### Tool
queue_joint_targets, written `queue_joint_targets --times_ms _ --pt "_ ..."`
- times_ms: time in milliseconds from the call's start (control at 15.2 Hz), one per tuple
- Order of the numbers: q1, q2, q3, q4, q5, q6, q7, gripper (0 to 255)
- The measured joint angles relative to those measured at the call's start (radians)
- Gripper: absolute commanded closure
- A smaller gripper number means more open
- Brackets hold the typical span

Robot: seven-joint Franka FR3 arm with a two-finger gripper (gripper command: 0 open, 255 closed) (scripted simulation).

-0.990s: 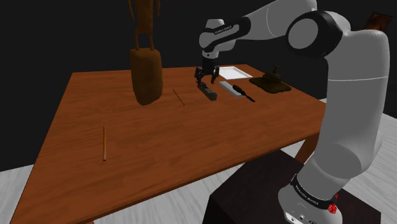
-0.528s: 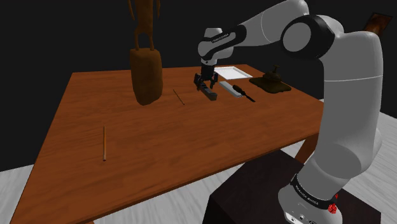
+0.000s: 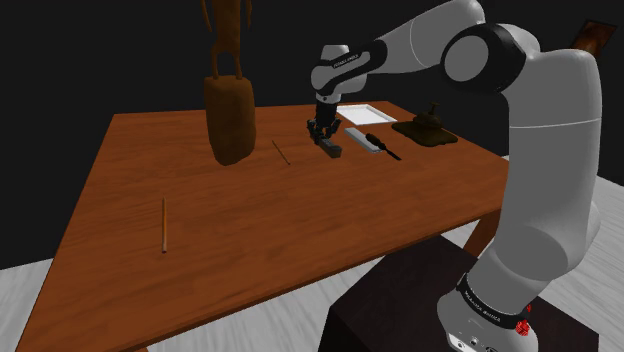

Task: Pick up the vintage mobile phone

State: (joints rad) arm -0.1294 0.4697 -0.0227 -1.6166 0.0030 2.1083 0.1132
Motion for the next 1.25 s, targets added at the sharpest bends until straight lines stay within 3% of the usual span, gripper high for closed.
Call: queue_joint_targets --times_ms 396,1254 --pt "0.0 -0.012 0.0 0.007 0.0 -0.02 0.0 255" --pt "-0.001 -0.057 -0.001 0.111 -0.001 -0.168 -0.001 255"
